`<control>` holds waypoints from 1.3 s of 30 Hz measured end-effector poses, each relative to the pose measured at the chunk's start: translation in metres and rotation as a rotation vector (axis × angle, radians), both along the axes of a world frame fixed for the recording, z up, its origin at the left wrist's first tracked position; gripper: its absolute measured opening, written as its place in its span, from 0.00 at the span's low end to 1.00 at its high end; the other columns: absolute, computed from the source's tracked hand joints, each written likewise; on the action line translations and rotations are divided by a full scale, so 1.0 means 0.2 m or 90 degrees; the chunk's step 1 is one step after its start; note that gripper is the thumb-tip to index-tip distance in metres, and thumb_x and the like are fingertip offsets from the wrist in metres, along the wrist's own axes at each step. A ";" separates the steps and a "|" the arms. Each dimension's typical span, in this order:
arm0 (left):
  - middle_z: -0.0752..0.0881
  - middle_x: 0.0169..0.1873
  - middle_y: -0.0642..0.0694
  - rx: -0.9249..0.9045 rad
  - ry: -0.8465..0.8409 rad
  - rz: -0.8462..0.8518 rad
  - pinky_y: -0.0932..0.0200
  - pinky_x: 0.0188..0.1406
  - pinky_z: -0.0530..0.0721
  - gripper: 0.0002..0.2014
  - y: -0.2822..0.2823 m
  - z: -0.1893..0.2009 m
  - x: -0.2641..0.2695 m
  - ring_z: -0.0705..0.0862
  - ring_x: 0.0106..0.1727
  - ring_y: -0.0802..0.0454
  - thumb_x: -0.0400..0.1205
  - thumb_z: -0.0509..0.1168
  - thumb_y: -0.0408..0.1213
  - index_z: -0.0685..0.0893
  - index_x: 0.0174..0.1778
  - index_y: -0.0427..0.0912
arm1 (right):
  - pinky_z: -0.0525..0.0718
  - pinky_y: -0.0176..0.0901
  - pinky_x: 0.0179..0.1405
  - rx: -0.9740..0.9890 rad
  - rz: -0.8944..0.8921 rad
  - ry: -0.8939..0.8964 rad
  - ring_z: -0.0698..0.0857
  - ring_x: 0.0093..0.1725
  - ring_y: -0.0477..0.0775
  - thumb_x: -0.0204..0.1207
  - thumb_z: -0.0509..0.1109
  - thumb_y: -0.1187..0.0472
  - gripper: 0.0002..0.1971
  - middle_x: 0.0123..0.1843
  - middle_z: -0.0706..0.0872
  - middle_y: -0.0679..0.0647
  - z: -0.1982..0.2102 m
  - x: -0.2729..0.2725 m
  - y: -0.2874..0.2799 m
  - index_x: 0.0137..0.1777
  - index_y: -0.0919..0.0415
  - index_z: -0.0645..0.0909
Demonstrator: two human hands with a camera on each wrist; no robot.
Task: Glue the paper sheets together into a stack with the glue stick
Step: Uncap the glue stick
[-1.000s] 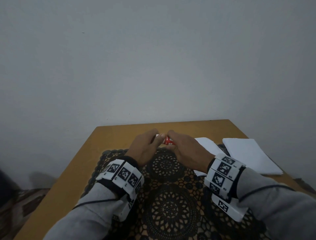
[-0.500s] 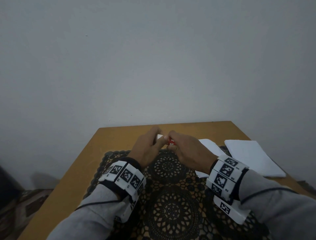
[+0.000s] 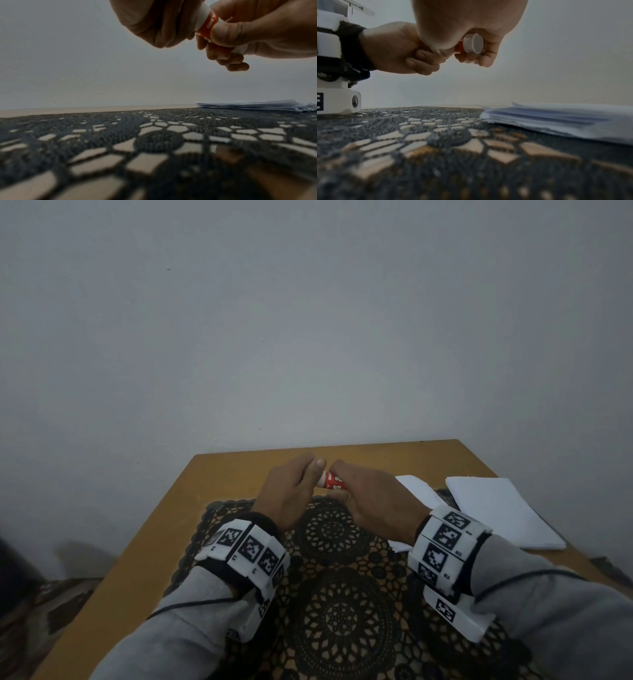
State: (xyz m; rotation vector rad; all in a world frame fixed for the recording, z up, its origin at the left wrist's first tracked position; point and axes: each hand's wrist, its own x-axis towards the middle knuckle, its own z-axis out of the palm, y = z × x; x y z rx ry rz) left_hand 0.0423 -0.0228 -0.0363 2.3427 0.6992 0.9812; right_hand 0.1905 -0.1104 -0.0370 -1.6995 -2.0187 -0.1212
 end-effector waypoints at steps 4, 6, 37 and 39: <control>0.79 0.31 0.53 -0.013 0.006 -0.038 0.66 0.31 0.74 0.09 0.00 0.00 0.00 0.75 0.30 0.59 0.87 0.56 0.44 0.77 0.46 0.45 | 0.79 0.46 0.39 0.005 -0.017 0.005 0.80 0.40 0.51 0.85 0.59 0.50 0.10 0.45 0.82 0.50 0.00 0.01 0.00 0.58 0.55 0.70; 0.80 0.31 0.52 0.000 0.006 -0.036 0.61 0.31 0.76 0.10 0.00 0.00 0.00 0.76 0.30 0.57 0.87 0.55 0.45 0.76 0.44 0.45 | 0.76 0.45 0.36 0.034 -0.026 -0.012 0.79 0.36 0.50 0.85 0.58 0.47 0.11 0.41 0.81 0.48 0.00 0.01 0.00 0.55 0.54 0.71; 0.82 0.36 0.50 0.014 0.079 -0.029 0.69 0.30 0.71 0.05 -0.01 -0.01 0.00 0.76 0.33 0.59 0.85 0.61 0.41 0.77 0.49 0.43 | 0.75 0.46 0.38 0.012 -0.023 -0.014 0.76 0.42 0.52 0.84 0.62 0.57 0.06 0.47 0.80 0.53 -0.03 0.02 0.03 0.56 0.58 0.73; 0.78 0.32 0.53 0.025 0.095 0.002 0.68 0.29 0.67 0.09 0.00 0.00 0.01 0.73 0.32 0.59 0.87 0.57 0.42 0.75 0.43 0.44 | 0.78 0.48 0.40 0.006 -0.024 -0.007 0.79 0.43 0.53 0.84 0.62 0.55 0.07 0.47 0.81 0.53 -0.03 0.02 0.03 0.57 0.58 0.74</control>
